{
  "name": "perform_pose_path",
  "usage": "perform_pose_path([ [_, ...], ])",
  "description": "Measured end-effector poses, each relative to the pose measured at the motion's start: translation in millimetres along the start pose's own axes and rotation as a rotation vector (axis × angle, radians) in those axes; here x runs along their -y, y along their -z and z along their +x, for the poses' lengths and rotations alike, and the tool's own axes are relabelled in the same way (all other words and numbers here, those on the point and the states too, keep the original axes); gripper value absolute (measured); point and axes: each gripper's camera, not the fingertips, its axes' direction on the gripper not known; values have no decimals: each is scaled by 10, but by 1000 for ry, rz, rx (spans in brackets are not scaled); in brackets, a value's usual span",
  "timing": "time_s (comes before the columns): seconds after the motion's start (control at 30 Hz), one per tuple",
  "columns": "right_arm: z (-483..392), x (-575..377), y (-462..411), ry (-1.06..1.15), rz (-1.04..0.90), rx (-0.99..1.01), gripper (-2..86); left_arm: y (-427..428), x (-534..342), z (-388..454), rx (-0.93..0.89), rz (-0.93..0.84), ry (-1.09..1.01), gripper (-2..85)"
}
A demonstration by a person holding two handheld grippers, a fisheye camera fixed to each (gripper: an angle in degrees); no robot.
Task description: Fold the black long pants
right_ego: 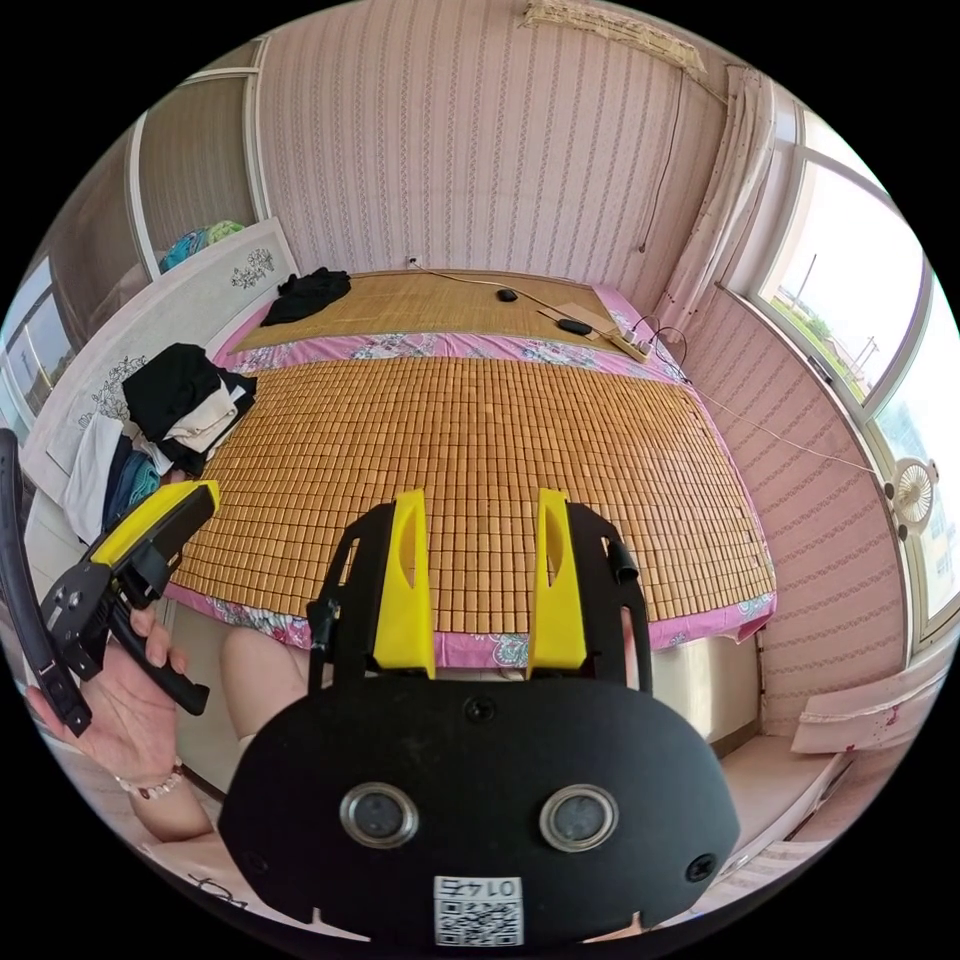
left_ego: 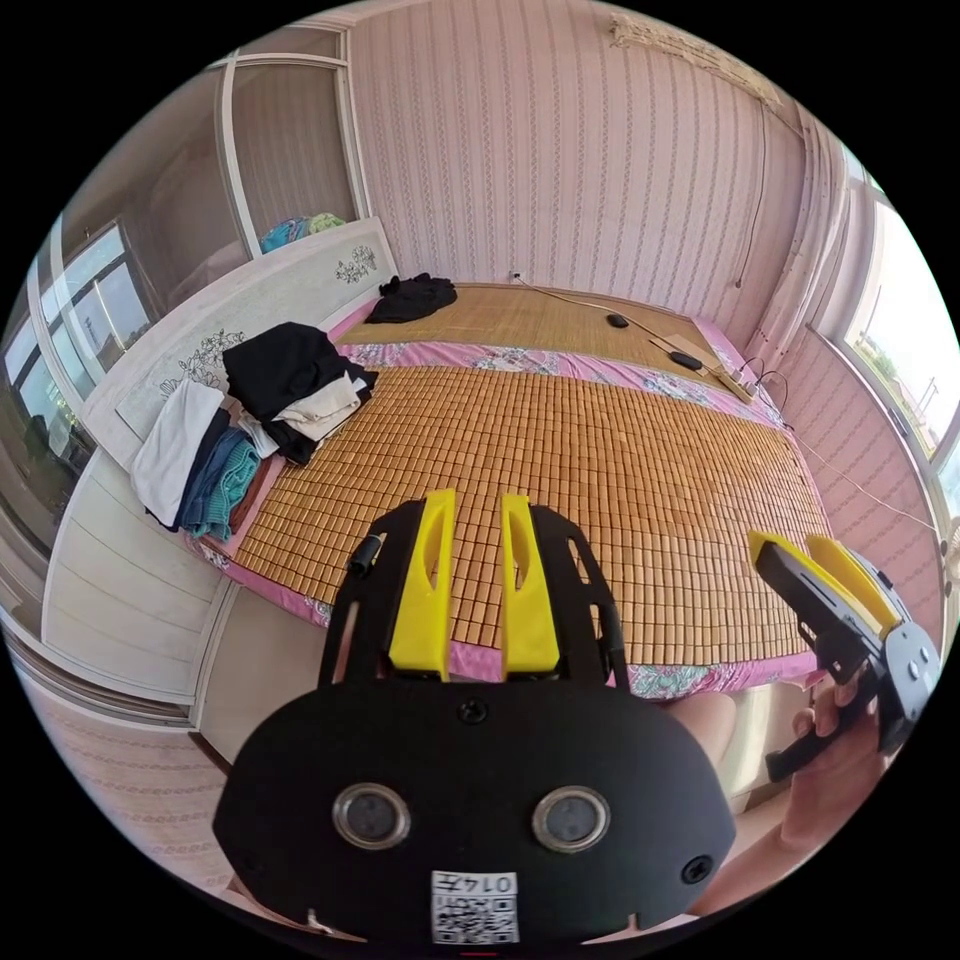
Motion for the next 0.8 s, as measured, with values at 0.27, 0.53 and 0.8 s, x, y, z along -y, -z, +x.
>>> perform_pose_path([
  [0.27,75,-3,-11,-7,1,-7,154,-14,-28,18,8,6,-8,75],
  [0.53,86,9,-50,-1,6,-5,153,-58,-22,-5,13,3,-17,75],
  [0.8,0,9,-103,28,18,36,154,-28,-51,-31,23,55,-34,81],
])
